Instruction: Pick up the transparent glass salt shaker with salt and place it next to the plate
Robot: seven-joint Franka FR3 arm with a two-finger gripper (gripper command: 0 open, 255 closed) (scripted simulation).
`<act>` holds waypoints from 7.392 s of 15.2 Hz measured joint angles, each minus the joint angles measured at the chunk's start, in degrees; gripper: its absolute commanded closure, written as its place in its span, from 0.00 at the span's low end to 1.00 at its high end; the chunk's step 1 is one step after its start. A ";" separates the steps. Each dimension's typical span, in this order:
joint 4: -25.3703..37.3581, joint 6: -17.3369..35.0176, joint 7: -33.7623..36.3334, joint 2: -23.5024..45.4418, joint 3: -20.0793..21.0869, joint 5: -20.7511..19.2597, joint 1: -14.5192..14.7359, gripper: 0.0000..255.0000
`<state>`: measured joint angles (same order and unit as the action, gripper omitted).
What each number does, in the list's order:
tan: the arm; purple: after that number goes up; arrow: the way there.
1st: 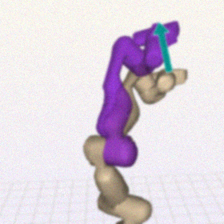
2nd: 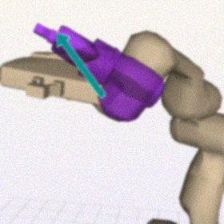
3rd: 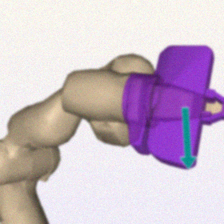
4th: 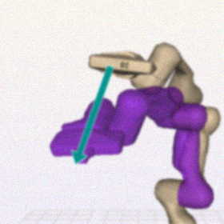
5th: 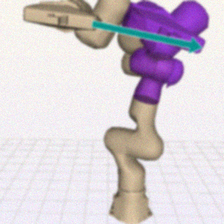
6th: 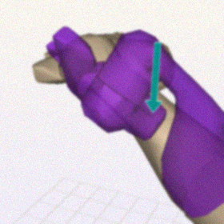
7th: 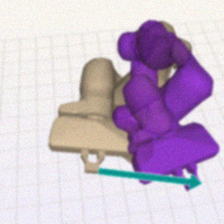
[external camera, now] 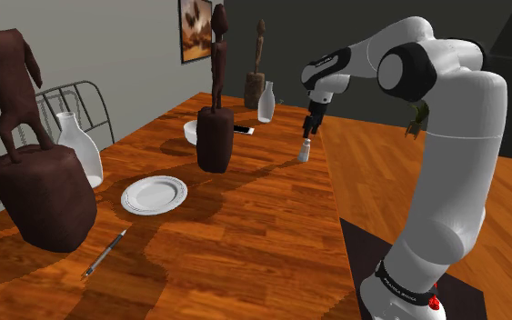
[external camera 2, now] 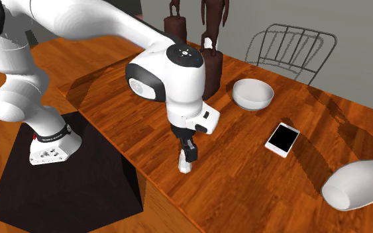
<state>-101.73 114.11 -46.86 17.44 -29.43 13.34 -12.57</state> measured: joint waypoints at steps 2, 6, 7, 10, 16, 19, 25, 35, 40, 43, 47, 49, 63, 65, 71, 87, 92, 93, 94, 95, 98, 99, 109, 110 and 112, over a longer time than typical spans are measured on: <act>-0.37 1.16 -0.36 0.93 0.21 0.59 -0.17 0.00; -1.82 3.80 -1.16 2.34 0.58 1.57 -0.43 0.00; -2.06 4.25 -1.21 2.59 0.68 1.73 -0.42 0.00; -2.30 4.62 -1.33 2.73 0.72 1.85 -0.45 0.00; -2.33 4.68 -1.33 2.74 0.72 1.87 -0.45 1.00; -2.30 4.69 -1.34 2.72 0.72 1.87 -0.45 1.00; -2.17 4.42 -1.27 2.59 0.68 1.77 -0.43 1.00; 1.35 -1.56 0.37 -0.33 -0.08 -0.26 0.06 1.00; 4.08 -5.14 1.06 -1.36 -0.36 -1.03 0.10 1.00; 5.77 -7.27 1.37 -1.88 -0.52 -1.42 0.06 1.00; 8.25 -10.08 1.83 -2.31 -0.64 -1.78 0.03 1.00; 9.57 -11.57 2.00 -2.53 -0.73 -1.95 -0.04 1.00; 11.77 -17.30 7.02 -7.09 0.18 -4.40 3.02 1.00; 8.07 -15.99 9.97 -10.13 1.13 -5.86 5.16 1.00; 1.21 -13.69 18.84 -16.06 4.83 -8.50 10.22 1.00; -6.72 -10.66 41.91 -22.98 17.00 -10.10 20.92 1.00; -4.36 -10.67 48.43 -21.01 20.56 -9.52 23.99 1.00; -3.78 -10.65 49.56 -20.50 21.17 -9.43 24.54 1.00; -4.00 -10.37 51.00 -20.55 21.95 -9.42 25.23 1.00; -3.35 -10.44 52.47 -20.06 22.73 -9.36 25.93 1.00; -1.22 -10.54 56.00 -18.27 24.56 -9.22 27.65 1.00; -0.22 -10.67 57.16 -17.49 25.14 -9.19 28.21 1.00; 12.74 -12.28 69.51 -6.98 30.73 -9.87 34.72 1.00; 14.81 -12.76 70.74 -5.43 31.20 -10.05 35.43 1.00; 14.61 -12.05 71.35 -4.93 31.43 -10.13 35.82 1.00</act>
<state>-87.11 102.06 24.49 12.51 2.00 3.21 23.25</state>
